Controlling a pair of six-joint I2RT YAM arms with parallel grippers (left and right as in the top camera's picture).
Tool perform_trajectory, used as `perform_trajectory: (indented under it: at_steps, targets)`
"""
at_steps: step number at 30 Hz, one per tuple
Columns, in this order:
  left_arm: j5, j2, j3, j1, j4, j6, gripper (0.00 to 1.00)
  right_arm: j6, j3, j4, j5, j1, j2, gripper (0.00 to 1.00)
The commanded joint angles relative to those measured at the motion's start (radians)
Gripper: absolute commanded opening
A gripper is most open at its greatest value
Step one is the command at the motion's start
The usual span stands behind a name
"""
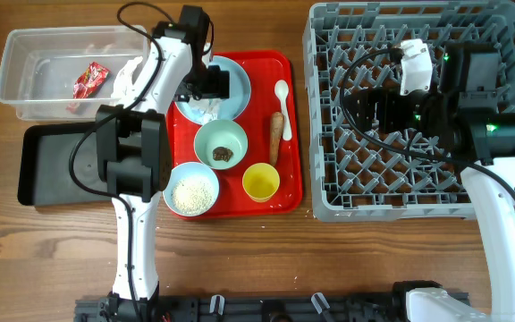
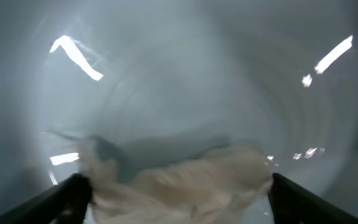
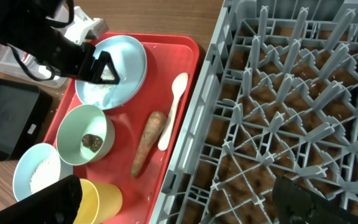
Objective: Sort waste into correct bins and load items into the dishwasher rack
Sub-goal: 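Grasp the light-blue bowl with the left gripper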
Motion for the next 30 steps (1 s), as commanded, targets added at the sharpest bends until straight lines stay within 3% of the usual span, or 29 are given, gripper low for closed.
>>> perform_trajectory:
  at_steps: [1, 2, 3, 10, 16, 23, 24, 26, 30]
  targets:
    - [-0.021, 0.021, -0.01, -0.004, 0.003, 0.012, 0.37, 0.007, 0.024, 0.003, -0.016, 0.0, 0.011, 1.0]
    - [-0.02, 0.021, -0.01, -0.005, 0.004, 0.012, 0.15, 0.007, 0.024, 0.003, -0.016, 0.0, 0.011, 1.0]
    - [-0.02, 0.021, -0.01, -0.005, 0.004, 0.011, 0.04, 0.007, 0.024, 0.003, -0.016, 0.0, 0.011, 1.0]
    - [-0.021, -0.091, 0.119, 0.011, -0.054, 0.012, 0.04, 0.008, 0.024, 0.008, -0.016, 0.0, 0.011, 1.0]
    - [-0.126, -0.29, 0.222, 0.143, -0.037, -0.044, 0.04, 0.027, 0.024, 0.042, -0.016, 0.0, 0.011, 1.0]
    - [-0.124, -0.218, 0.188, 0.359, -0.013, -0.045, 0.05, 0.026, 0.024, 0.046, -0.016, 0.0, 0.011, 1.0]
    - [-0.116, -0.192, 0.181, 0.379, -0.009, -0.048, 0.11, 0.026, 0.024, 0.046, -0.016, 0.0, 0.011, 1.0]
    - [-0.068, -0.143, 0.18, 0.407, -0.007, -0.048, 0.44, 0.026, 0.024, 0.047, -0.016, 0.0, 0.011, 1.0]
    - [-0.045, -0.128, 0.181, 0.425, 0.013, -0.048, 0.91, 0.026, 0.024, 0.053, -0.016, 0.0, 0.011, 1.0]
